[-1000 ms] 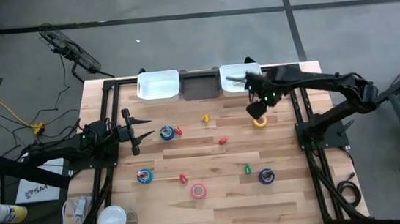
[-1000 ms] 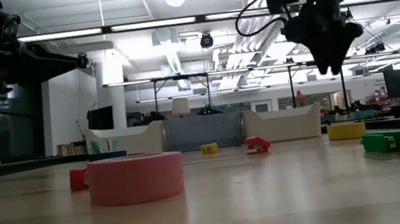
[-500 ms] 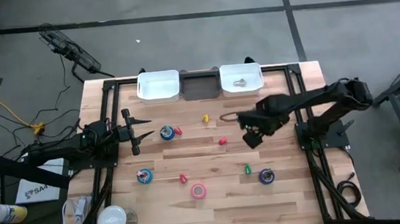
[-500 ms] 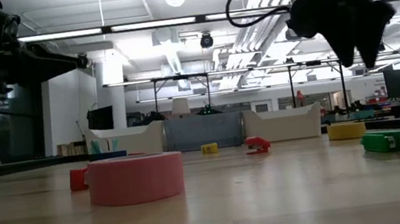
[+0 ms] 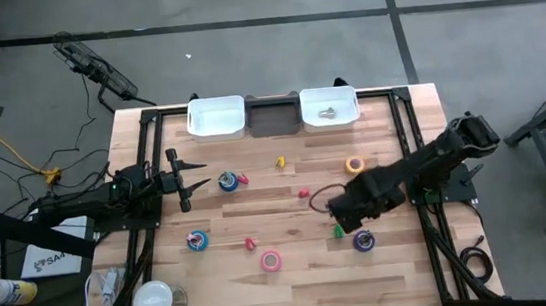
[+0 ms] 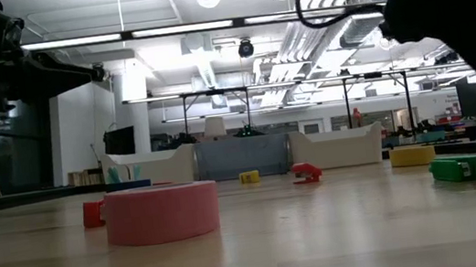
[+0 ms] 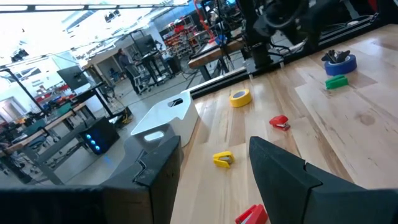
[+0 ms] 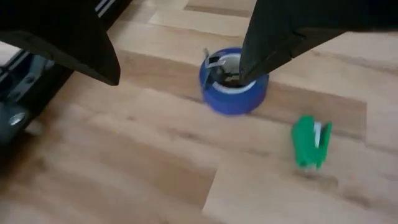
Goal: Pick and place Stapler, Stapler remover, tape
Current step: Put the black staple remover into the right white bin
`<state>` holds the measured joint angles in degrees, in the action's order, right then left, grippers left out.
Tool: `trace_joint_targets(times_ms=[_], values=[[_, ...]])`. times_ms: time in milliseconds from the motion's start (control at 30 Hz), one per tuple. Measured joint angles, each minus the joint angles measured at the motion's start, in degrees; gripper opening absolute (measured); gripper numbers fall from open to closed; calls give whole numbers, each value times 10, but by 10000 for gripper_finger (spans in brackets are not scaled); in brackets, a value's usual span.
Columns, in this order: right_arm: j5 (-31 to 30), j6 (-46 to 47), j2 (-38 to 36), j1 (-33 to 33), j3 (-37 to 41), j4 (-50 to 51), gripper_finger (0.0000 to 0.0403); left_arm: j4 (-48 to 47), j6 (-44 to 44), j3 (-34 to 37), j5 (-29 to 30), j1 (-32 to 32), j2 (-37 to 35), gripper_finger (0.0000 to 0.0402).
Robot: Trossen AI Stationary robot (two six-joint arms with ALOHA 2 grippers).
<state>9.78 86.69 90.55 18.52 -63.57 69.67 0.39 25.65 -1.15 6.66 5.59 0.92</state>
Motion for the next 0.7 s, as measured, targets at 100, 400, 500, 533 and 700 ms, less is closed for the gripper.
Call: trace_joint_targets(times_ms=[100,400,500,533,700], values=[[-2,39,7,30,0,-22,322,0,0,0,0,0,0,186],[-54,128,9,83,0,-70,323,0,0,0,0,0,0,186],[-56,154,9,93,0,-70,335,0,0,0,0,0,0,186],[-60,161,9,97,0,-70,342,0,0,0,0,0,0,186],[-58,183,13,105,0,-74,388,0,0,0,0,0,0,186]])
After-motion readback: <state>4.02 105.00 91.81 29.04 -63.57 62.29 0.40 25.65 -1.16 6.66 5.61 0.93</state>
